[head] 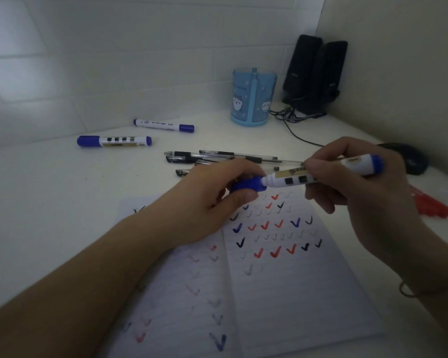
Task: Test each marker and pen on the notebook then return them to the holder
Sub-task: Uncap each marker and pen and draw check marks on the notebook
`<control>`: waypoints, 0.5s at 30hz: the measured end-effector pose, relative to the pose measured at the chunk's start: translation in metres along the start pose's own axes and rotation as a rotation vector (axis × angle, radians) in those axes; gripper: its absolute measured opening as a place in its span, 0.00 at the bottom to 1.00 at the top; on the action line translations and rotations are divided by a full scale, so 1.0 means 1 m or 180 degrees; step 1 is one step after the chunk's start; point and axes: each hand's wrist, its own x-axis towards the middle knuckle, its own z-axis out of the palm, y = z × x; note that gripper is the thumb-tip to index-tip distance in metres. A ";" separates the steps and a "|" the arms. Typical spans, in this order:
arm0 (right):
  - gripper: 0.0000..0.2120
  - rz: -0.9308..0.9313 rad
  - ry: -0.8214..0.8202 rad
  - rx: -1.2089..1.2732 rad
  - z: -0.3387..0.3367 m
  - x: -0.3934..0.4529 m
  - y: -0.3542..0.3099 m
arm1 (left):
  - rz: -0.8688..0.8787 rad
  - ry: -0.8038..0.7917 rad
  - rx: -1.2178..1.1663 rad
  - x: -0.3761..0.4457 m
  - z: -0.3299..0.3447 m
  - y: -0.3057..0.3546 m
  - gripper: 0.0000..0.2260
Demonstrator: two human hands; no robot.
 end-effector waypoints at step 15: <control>0.14 0.0769 -0.0317 0.0189 0.006 0.001 0.004 | -0.0185 0.0582 -0.0565 -0.001 0.004 0.009 0.11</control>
